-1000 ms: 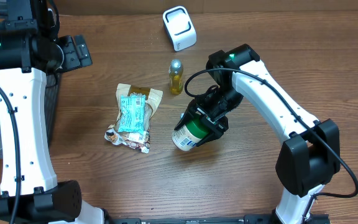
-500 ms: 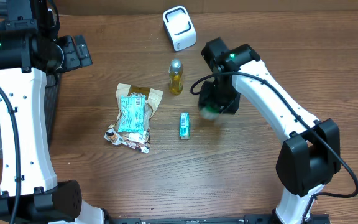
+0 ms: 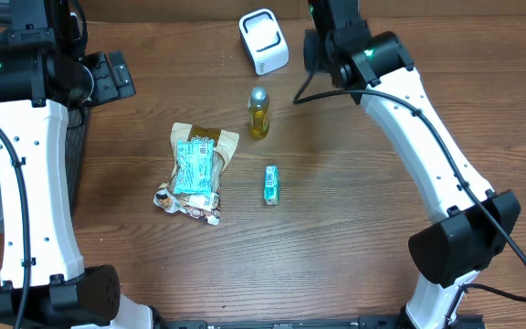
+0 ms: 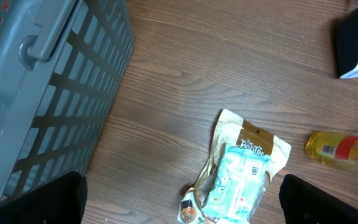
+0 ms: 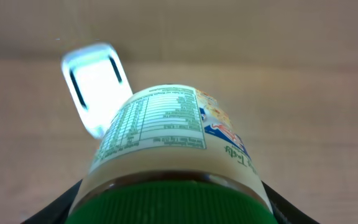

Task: Scan the item barcode
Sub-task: 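Hold the jar's label in front of the white scanner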

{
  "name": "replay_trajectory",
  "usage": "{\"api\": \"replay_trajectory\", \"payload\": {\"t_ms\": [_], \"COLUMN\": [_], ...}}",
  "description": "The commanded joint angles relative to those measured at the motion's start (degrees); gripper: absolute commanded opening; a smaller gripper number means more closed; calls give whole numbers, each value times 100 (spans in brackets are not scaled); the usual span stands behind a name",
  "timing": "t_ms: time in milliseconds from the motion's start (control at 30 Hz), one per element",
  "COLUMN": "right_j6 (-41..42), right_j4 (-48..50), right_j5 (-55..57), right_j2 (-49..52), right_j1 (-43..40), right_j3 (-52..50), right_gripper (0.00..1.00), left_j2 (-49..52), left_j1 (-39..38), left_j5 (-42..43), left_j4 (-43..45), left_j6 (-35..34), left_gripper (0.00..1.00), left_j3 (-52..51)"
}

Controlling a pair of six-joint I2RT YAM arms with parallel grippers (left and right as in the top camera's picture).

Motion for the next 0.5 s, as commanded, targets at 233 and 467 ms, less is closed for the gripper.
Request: {"api": "replay_trajectory", "payload": {"t_ms": [233,467], "right_j6": [-280,-278], "right_j4": [2107,3276], "right_j5": [-848,-1233], "right_j2": [483,1088], "right_j1": [-125,-125], "right_j3": [107,107], "right_gripper": [4,4], "left_j2": [35,35], "left_j1": [-37,-37], "left_j5": [-28,-28], "left_j4": [2,2], "left_j6": [26,26], "left_gripper": [99,99], "left_j3": [9,9]}}
